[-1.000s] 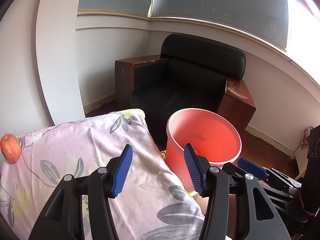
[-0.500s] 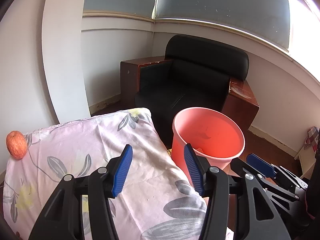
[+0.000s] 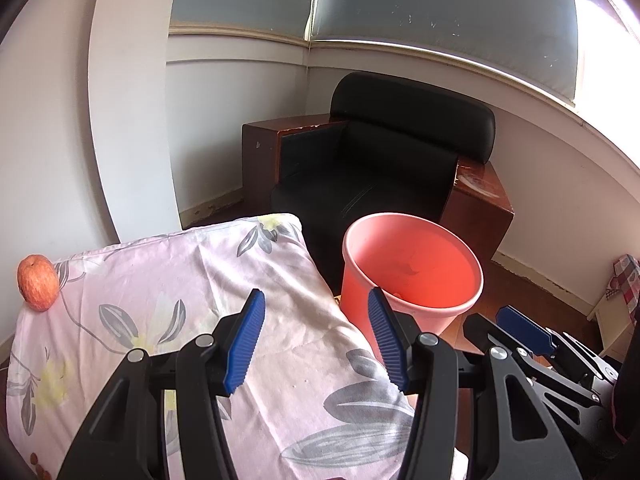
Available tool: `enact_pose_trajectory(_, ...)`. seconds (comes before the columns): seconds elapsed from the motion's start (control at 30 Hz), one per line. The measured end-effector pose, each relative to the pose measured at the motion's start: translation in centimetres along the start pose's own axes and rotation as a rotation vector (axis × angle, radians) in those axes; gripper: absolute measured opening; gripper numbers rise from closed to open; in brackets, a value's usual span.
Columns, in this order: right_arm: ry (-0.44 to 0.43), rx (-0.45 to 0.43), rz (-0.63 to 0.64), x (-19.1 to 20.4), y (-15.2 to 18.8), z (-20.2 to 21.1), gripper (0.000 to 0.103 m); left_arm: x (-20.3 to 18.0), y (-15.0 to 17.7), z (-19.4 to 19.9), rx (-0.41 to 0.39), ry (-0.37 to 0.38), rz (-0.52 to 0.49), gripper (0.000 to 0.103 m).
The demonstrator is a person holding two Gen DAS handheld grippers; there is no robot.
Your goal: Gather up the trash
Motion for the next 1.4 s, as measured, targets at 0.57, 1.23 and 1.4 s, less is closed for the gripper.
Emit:
enact_pose_trajectory(0.57,-0.004,-0.009,0.01,0.7,0.5,1.3,0.046,-0.4,-0.1,1.8,-0.021,0.004,-0.008,0.053)
enact_pose_trajectory(1.23,-0.005,-0.012,0.006,0.8,0.7,1.8,0.046,-0.8,0.1,2.2,-0.022,0.004,-0.011,0.053)
enact_pose_trajectory(1.4,-0.006,-0.01,0.005,0.8,0.8,1.7,0.046,-0.9,0.2,2.2,-0.02,0.005,-0.013,0.053)
Point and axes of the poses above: each gripper's, at about its wrist camera, not at the fingertips, and z roughly against the way its jaws point, x to its left, y to its underside, the point moved 3 cm from there along -z, roughly the way its jaws point, and after that the axes turned 11 degrees about -x, right-handed, at the moved point
